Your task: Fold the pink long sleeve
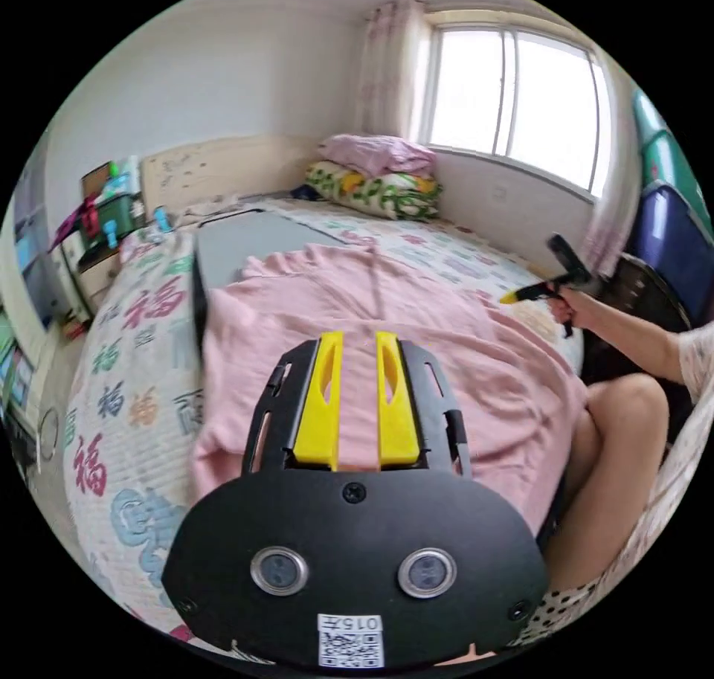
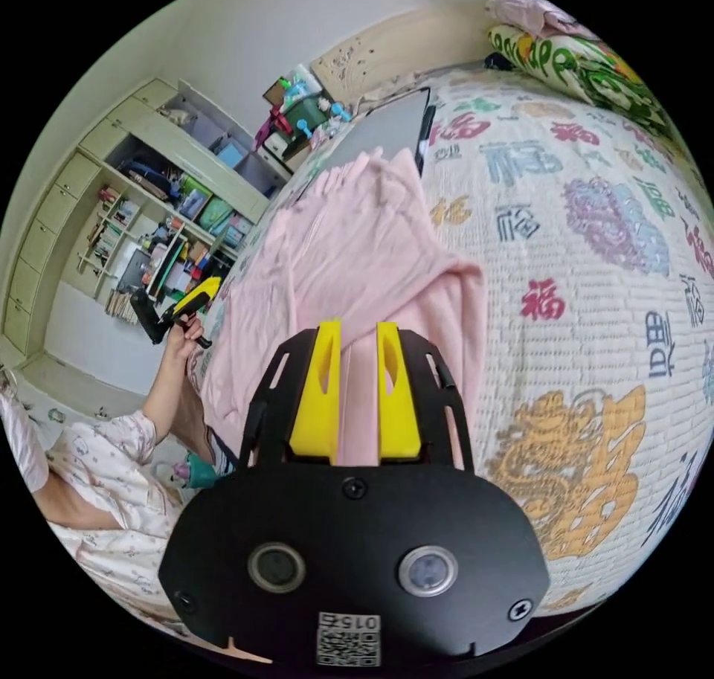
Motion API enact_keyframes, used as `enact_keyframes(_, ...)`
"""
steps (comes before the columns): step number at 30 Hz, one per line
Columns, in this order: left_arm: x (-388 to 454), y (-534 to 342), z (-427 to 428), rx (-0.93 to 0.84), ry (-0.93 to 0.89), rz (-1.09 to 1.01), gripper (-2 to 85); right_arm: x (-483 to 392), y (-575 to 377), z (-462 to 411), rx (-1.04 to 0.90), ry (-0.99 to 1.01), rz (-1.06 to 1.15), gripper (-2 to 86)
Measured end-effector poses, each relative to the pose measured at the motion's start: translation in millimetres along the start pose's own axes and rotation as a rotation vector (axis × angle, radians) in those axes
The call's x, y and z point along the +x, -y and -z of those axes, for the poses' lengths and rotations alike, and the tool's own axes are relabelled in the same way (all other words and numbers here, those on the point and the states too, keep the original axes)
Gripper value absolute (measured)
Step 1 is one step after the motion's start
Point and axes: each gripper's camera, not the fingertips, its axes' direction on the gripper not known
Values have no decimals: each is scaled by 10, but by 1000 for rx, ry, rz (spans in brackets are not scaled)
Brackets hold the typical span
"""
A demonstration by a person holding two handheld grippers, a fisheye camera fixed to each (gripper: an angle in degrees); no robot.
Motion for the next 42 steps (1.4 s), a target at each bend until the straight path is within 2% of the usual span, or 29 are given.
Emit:
enact_keyframes(2, -462, 551, -277, 13, 74, 139, 93, 44, 271, -15, 90, -29, 23, 91)
enact_keyframes(8, -988, 1699, -1204, -17, 113, 372, 127, 200, 1051, -465, 148, -12, -30, 117)
enact_keyframes(14, -1169, 2247, -1832, -84, 78, 538, 129, 236, 1500, -849, 152, -119, -37, 138)
enact_keyframes(18, -1003, 2466, -2036, -150, -30, 525, 97, 246, 1615, -984, 175, -102, -81, 138)
enact_keyframes(22, -701, 2554, -2030, -180, -2, 531, 58, 169, 1668, -1266, 69, -175, -80, 110)
enact_keyframes(23, -620, 2540, -1996, -171, 1, 534, 44, 165, 1655, -1327, 27, -181, -109, 85)
enact_keyframes(27, -162, 2479, -1613, -58, 51, 449, 24, -41, 1492, -1131, 85, -232, -74, 25)
enact_keyframes(33, 932, 1920, -121, 171, -39, 159, 14, -528, 673, -257, 273, -133, 141, 10)
enact_keyframes(36, 1666, 1122, 754, 243, -68, -5, 14, -762, -166, 203, 324, -45, 260, 8)
enact_keyframes(39, 2314, 86, 1286, 154, -109, -82, 16, -862, -1121, 509, 282, 9, 357, 9)
enact_keyframes(42, 2736, -887, 1505, -10, -68, -16, 20, -769, -1907, 487, 106, -26, 332, 11)
